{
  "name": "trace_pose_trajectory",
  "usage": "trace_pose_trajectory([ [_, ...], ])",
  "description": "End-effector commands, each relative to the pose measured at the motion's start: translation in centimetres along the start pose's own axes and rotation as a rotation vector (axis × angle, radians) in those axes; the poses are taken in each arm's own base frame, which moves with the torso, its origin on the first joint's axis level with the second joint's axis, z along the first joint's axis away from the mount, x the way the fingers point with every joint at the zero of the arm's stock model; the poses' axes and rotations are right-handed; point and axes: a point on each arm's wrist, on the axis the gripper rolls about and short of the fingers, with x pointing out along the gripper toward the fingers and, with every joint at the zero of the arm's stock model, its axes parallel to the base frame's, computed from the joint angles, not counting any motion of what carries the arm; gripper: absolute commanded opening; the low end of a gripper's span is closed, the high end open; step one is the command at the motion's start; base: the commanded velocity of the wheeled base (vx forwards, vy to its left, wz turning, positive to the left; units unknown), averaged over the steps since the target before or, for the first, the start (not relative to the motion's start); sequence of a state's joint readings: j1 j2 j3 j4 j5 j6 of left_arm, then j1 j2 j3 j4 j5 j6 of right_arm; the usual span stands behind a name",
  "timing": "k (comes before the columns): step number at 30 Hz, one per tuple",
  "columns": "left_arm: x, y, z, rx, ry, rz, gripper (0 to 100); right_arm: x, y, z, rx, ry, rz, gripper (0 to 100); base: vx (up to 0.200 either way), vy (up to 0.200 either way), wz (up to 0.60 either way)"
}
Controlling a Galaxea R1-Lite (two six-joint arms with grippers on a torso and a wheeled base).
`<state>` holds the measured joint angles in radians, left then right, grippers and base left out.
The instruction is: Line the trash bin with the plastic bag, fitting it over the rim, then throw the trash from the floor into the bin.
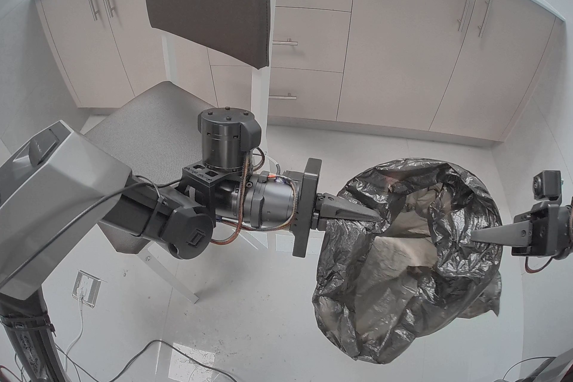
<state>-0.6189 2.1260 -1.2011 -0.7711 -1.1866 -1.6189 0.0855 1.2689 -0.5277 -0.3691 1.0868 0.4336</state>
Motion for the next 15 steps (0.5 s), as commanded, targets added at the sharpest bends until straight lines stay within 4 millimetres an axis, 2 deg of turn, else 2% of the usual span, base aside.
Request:
trace_pose_trajectory([
  [1, 0.5, 1.5, 1.1, -0.032, 0.013, 0.013, 0, -2.8, 2.8, -1.6, -0.061, -0.073, 0.013, 0, 0.000, 0.000, 0.00],
  [6, 0.9, 1.9, 1.1, -0.040, 0.022, 0.019, 0, -2.7, 3.1, -1.5, 0.016, -0.074, 0.024, 0, 0.000, 0.000, 0.00],
  [9, 1.2, 2.3, 1.3, -0.048, 0.026, 0.023, 0, -2.4, 2.4, -1.5, 0.046, -0.060, 0.020, 0, 0.000, 0.000, 0.00],
  [15, 1.4, 4.5, 2.7, -0.061, 0.017, 0.025, 0, -1.2, -0.1, -0.6, 0.095, -0.036, 0.002, 0, 0.000, 0.000, 0.00],
])
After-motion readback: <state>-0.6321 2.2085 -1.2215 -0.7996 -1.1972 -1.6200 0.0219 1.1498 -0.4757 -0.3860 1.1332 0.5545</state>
